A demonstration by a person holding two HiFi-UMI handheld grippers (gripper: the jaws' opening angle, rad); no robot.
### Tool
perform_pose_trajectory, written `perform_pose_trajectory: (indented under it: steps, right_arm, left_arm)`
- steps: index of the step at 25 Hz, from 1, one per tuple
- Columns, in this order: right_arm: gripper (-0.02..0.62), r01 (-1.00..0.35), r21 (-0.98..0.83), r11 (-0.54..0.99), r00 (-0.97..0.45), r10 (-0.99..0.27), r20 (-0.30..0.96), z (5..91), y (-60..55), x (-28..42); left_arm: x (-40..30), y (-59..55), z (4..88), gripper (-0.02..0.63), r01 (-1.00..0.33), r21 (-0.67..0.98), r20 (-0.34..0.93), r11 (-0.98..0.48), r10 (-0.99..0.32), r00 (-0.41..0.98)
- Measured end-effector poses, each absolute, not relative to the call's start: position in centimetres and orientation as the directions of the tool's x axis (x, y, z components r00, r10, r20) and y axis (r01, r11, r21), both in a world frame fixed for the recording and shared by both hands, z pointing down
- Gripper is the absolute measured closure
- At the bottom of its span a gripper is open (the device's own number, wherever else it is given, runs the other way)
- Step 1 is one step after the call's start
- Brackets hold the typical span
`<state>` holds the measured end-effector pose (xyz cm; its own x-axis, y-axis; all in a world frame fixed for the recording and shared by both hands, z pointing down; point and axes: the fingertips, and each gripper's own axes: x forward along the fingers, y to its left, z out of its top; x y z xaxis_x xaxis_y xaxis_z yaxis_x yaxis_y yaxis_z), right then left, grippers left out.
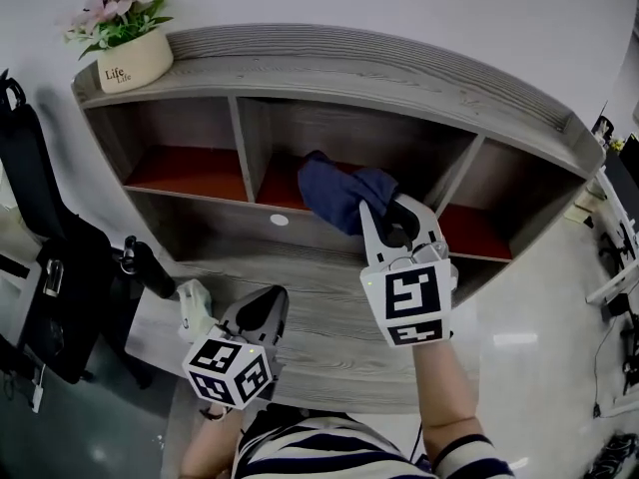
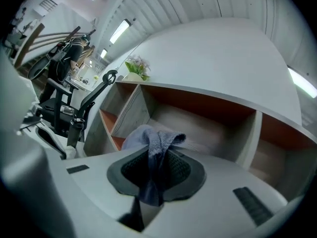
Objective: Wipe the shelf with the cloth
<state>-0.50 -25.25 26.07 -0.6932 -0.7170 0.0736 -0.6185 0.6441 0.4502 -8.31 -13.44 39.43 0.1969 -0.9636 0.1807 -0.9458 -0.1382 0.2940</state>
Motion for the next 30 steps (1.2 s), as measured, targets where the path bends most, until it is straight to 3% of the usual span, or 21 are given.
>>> perform_pose_trajectory:
  steps: [12, 22, 30]
  right_arm:
    - [0.52, -0.577, 0.526, 0.625, -0.701, -0.709, 0.073, 27.0, -27.0, -8.0]
    - [0.52, -0.34, 0.727, 0.597, -0.705, -0.674, 0.223, 30.5, -26.6, -12.7]
    - [0.52, -0.234, 0.81, 0.538, -0.652, -0.705, 0.279, 31.6, -27.3, -12.9]
  left_arm:
    - [-11.0, -11.2, 40.3, 0.581, -0.952, 0.305, 0.199, -0.042, -0.974, 0.106]
    - [-11.9, -10.6, 40.5, 0.582, -0.95, 0.311, 0.196, -0.025, -0.977, 0.09]
    - [-11.9, -11.1, 40.5, 0.581, -0.947, 0.318, 0.191, -0.044, -0.976, 0.109]
